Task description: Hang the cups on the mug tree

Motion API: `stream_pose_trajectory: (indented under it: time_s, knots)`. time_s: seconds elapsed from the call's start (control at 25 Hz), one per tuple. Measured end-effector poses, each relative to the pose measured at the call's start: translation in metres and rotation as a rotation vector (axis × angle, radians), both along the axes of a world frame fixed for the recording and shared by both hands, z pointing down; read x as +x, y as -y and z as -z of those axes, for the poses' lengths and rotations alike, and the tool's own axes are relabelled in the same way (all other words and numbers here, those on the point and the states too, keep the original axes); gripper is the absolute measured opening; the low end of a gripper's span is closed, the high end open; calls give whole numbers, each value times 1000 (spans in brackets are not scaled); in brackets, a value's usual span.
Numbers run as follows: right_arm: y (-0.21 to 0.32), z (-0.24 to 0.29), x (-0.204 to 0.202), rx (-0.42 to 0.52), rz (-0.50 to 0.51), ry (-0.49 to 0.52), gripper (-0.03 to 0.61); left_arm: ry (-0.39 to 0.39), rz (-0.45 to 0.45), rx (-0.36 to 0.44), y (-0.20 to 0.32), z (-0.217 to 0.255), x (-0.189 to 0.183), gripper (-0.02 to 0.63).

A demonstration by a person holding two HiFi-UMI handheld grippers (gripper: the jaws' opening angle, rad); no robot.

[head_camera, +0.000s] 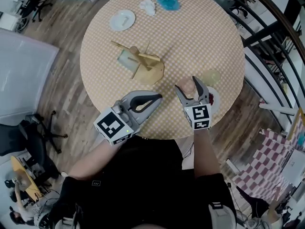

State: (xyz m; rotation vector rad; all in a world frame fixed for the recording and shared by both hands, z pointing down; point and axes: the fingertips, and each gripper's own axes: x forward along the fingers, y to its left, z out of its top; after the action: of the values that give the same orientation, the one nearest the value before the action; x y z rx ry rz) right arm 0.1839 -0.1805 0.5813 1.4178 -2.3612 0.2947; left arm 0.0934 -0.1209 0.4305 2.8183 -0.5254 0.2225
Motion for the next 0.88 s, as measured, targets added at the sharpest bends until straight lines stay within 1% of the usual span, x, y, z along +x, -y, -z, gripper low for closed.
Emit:
stream_pose_trajectory:
  time_s: [0.16, 0.28, 0.48, 0.68, 0.88]
  knots:
    - [-10, 30, -9, 28, -7, -2, 339, -9, -13, 13, -12, 17, -12, 6]
    - [-6, 54, -19, 67, 2, -6, 339, -21, -4, 24, -12, 24, -25, 6]
    - [3, 80, -44, 107, 40, -40, 341, -33, 48, 28, -5, 28, -58, 6]
    - [5, 91, -73, 118, 83, -73, 339, -49, 111, -4, 2, 26, -93, 6]
    - [18, 104, -103, 157, 151, -123, 340, -57, 136, 9, 13, 30, -109, 6]
